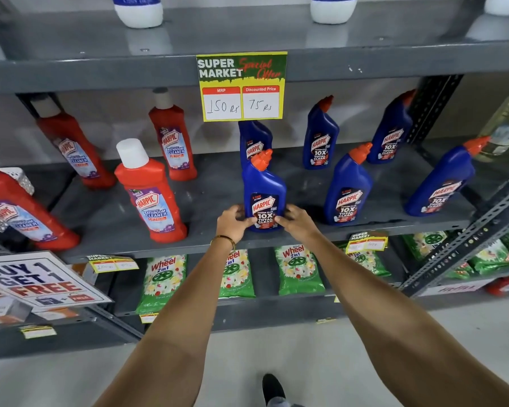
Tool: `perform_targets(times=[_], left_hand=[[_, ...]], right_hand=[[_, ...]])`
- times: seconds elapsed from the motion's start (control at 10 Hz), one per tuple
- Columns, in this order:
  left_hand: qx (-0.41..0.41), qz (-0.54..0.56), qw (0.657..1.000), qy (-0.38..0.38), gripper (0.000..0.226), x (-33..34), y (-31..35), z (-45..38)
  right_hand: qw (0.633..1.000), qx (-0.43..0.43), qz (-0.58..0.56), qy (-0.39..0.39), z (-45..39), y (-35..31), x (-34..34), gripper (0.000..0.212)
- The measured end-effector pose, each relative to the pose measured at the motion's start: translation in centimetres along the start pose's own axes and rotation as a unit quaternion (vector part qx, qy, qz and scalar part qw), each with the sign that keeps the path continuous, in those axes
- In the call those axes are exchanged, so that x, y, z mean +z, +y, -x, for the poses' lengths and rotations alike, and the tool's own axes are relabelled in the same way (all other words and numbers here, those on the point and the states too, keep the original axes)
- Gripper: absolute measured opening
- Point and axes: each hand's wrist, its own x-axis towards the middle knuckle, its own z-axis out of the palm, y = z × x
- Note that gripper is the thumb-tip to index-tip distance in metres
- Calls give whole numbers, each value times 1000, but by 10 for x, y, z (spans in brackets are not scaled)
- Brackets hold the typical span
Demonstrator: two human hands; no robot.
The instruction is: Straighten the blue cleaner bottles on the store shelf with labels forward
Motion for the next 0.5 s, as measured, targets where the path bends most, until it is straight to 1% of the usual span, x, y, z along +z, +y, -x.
perform_targets(times=[0.2,0.3,0.4,0.5], left_hand=[[5,-9,1000,-5,45,0,-3,2],[3,-39,999,-17,48,0,-2,4],[1,-61,998,-12,55,-2,-5,7],[1,-109,993,33,51,-5,-9,16]], right_hand=[[1000,-1,21,3,3,0,3,34],[999,11,53,6,8,-4,2,39],[996,14,79,31,14,-3,2,49],[985,-14,152,78,28,-7,1,56]])
